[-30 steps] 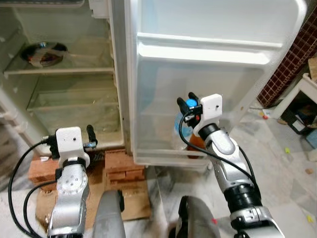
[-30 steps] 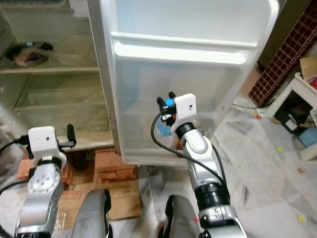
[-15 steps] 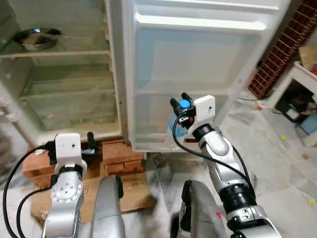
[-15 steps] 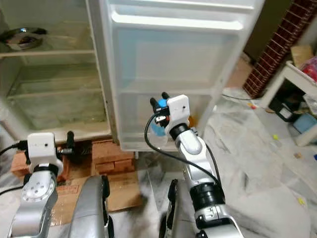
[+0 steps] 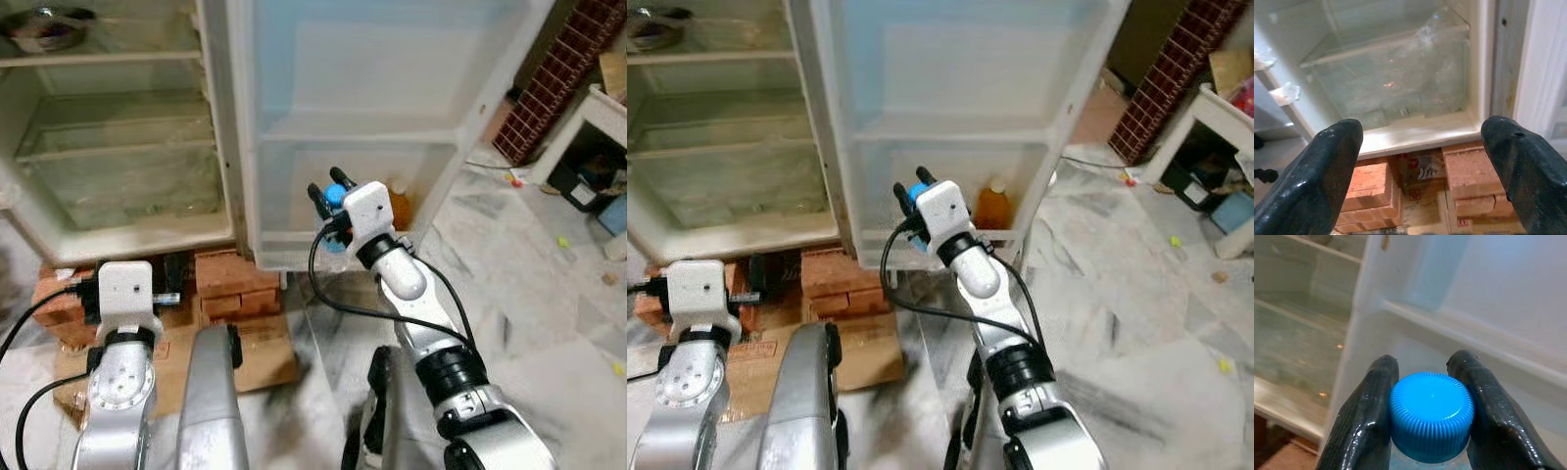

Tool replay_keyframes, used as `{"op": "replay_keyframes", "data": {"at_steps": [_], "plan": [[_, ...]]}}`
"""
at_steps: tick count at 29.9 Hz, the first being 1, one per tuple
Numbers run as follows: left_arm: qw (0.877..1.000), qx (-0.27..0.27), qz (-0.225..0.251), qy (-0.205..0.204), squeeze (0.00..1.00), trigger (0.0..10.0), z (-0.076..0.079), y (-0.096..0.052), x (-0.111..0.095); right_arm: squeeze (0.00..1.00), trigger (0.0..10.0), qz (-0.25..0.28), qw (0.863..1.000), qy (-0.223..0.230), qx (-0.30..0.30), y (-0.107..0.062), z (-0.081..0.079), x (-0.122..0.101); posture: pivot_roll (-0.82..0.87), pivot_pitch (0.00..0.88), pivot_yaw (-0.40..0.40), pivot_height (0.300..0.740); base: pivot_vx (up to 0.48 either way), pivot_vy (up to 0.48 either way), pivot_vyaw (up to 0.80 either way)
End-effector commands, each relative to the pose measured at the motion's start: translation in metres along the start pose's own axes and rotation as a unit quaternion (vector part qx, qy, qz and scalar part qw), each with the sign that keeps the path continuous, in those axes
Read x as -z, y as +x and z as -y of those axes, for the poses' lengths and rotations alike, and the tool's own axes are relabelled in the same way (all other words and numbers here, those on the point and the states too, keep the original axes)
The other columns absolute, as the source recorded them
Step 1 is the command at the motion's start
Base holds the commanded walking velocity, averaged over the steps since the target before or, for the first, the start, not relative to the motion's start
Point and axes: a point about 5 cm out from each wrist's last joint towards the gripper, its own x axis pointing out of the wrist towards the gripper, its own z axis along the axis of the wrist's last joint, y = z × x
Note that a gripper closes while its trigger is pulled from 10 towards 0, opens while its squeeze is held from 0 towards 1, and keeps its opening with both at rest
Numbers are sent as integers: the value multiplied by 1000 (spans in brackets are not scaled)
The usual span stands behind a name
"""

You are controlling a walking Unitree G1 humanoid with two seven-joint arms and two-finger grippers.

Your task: Restocking fridge

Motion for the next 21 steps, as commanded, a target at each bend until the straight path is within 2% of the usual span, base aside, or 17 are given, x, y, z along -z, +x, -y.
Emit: {"op": "replay_keyframes", "data": {"at_steps": [1,2,5,9,13,17,21], "plan": [[1000,13,9,10,0,10000,0,-7,-6,0,10000,36,998,-41,-2,9,-1,-12,220,141,-44,484,0,0,0],[1000,13,9,10,0,10000,0,-7,-6,0,10000,36,998,-41,-2,9,-1,-12,220,141,-44,484,0,0,0],[1000,18,12,20,0,10000,-3,-15,-9,0,10000,48,995,-85,11,14,2,-14,245,169,-40,484,0,0,0],[999,23,12,29,0,10000,-6,-23,-12,0,10000,58,992,-114,19,19,3,-15,275,199,-35,484,0,0,0],[999,30,5,42,0,10000,-12,-35,-15,0,10000,80,986,-144,19,30,-1,-22,315,239,-24,484,0,0,0],[998,30,1,47,0,10000,-15,-40,-17,0,10000,92,983,-158,18,34,-5,-25,331,254,-21,484,0,0,0],[998,30,-2,51,0,10000,-17,-46,-20,0,10000,117,974,-193,16,40,-10,-31,356,279,-18,484,0,0,0]]}}
